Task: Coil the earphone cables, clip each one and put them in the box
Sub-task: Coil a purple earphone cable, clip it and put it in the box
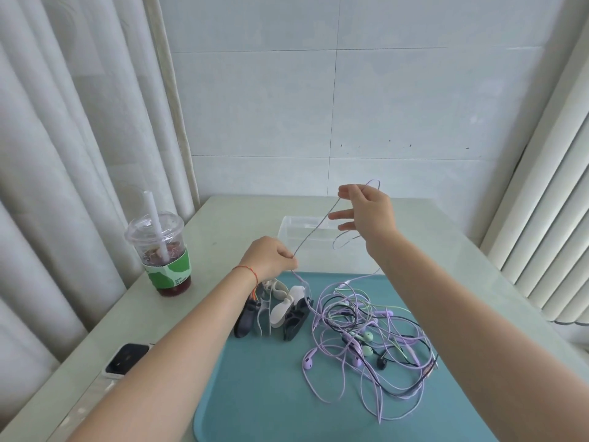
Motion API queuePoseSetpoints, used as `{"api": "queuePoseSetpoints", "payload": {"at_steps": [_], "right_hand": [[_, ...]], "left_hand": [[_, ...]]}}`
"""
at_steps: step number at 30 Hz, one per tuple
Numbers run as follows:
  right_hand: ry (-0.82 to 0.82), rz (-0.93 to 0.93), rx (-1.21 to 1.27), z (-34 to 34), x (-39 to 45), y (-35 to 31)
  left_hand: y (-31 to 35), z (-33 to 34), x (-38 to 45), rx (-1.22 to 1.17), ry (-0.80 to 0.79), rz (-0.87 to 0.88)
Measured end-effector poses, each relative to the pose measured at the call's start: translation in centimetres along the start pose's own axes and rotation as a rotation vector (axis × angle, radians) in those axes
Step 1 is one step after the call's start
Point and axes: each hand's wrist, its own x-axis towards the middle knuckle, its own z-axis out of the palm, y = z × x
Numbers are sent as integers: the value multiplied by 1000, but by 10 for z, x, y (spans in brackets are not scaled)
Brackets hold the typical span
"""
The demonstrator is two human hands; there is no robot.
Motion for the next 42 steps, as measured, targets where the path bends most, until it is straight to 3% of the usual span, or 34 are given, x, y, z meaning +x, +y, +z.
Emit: {"api": "queuePoseSetpoints", "payload": {"at_steps": [2,6,9,12,14,17,22,24,26,29,32,35,39,40,42], "right_hand": [[-13,30,-38,-1,3,3],[-107,124,-186,-1,5,12],[-312,289,-418,-8,1,10],[-612,407,-829,-21,-5,-1],[-640,387,-996,-26,-6,-9],[-497,292,-995,-25,-5,-21],[37,-11,-411,-30,-3,-16],[52,-104,-472,-26,-3,-8],[-17,-234,-623,-15,-5,0],[-284,-395,-760,8,-12,8],[-527,-342,-814,24,-20,12],[-548,-149,-784,24,-20,14],[-395,-48,-861,0,-5,20],[-350,-28,-859,-7,1,22],[-239,-18,-860,-21,11,23]], "left_hand": [[0,-2,-2,-156,4,-35],[18,-10,-6,-804,-115,-38],[27,-16,-5,-1099,-66,-67],[28,-17,-2,-1091,35,-93],[24,-15,0,-993,84,-100],[22,-8,3,-909,84,-97],[14,-6,10,-1060,288,-243],[11,-9,9,-1072,210,-253],[17,-10,2,-1017,4,-206],[30,-9,-10,-999,-269,-123],[36,-14,-15,-1165,-318,-81],[28,-22,-10,-1402,-97,-122],[-8,-39,4,-1655,498,-286],[-15,-43,6,-1636,585,-298],[-18,-44,8,-1538,611,-312]]}}
